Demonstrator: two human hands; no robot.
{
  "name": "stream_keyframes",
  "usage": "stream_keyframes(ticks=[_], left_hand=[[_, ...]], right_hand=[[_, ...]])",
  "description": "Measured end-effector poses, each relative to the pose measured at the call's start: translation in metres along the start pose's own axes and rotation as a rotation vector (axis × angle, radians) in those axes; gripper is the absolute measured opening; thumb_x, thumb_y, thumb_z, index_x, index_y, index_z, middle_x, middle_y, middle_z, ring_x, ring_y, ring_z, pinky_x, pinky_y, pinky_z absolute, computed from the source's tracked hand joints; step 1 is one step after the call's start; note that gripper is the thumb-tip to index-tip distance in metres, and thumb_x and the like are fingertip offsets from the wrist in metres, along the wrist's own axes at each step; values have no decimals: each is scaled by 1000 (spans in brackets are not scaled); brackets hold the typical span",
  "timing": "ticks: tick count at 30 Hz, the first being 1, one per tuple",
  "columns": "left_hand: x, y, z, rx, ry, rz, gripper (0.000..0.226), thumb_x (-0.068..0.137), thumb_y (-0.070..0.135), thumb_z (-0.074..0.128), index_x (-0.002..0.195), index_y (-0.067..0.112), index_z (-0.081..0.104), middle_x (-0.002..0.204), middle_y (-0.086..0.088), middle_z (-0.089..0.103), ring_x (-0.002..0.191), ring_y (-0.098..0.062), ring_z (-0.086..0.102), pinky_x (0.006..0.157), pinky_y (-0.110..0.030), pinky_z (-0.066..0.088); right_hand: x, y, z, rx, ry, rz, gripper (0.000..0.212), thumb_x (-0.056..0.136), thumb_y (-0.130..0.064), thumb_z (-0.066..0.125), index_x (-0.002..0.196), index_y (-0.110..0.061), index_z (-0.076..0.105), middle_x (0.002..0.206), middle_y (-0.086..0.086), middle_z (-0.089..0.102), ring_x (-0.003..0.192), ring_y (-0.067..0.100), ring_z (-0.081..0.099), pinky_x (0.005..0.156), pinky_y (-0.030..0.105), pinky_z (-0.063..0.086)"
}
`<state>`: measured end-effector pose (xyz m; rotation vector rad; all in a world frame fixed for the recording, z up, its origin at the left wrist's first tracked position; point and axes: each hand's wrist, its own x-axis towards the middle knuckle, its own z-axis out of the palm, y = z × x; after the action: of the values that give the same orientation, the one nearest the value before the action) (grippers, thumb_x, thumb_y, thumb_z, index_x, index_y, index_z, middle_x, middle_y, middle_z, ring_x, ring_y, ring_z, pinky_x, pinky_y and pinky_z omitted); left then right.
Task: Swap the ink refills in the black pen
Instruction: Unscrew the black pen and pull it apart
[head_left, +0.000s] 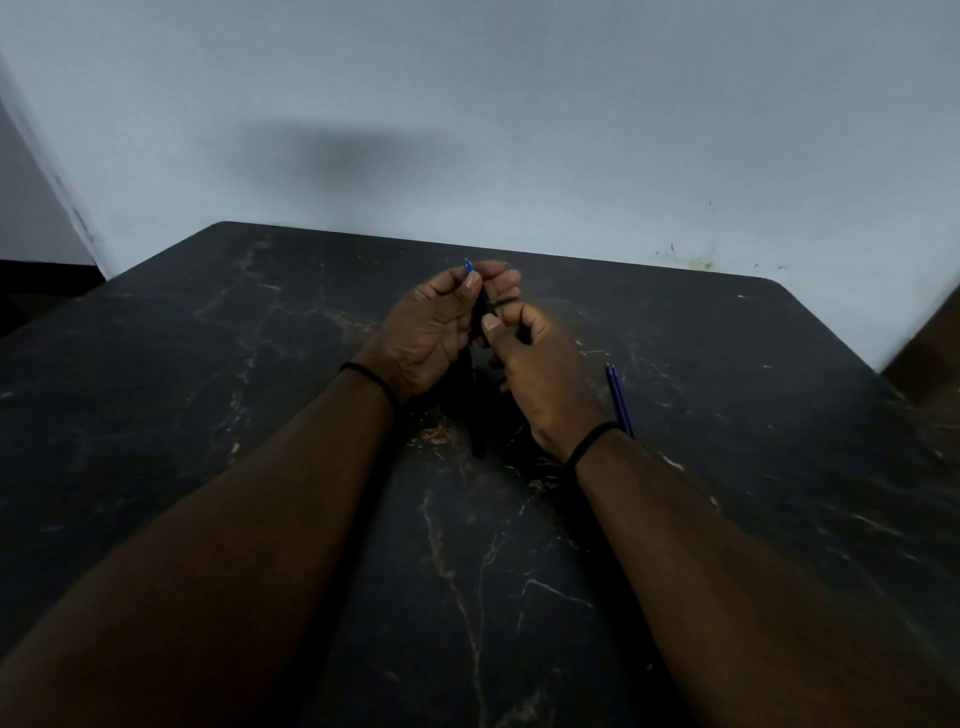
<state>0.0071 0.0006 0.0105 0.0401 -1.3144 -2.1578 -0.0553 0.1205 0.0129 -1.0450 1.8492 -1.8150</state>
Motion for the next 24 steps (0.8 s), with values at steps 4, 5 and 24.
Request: stream_keyframes(ticks=[4, 5, 24], left_hand=[[-2, 1, 2, -57, 0, -19, 23, 101, 10, 44, 109, 5, 65, 111, -11, 73, 103, -24, 70, 84, -34, 59], [-2, 2, 2, -38, 6, -15, 23, 100, 11, 45, 110, 6, 65, 112, -10, 73, 103, -23, 70, 77, -30, 59], [2, 0, -5, 48, 34, 8, 26, 100, 18, 46, 119, 10, 62, 119, -7, 71, 112, -21, 66, 59, -28, 51]], right_hand=[[0, 0, -2, 50, -38, 3, 4, 97, -21, 62, 97, -17, 62, 86, 12, 70, 57, 3, 57, 46, 14, 41], [0, 0, -2, 39, -32, 15, 11, 98, -25, 60, 98, -15, 64, 83, 10, 70, 54, 1, 55, 44, 13, 40], [6, 8, 0, 26, -53, 78, 30, 102, -32, 49, 94, -8, 65, 81, 11, 67, 52, 10, 51, 40, 23, 38]])
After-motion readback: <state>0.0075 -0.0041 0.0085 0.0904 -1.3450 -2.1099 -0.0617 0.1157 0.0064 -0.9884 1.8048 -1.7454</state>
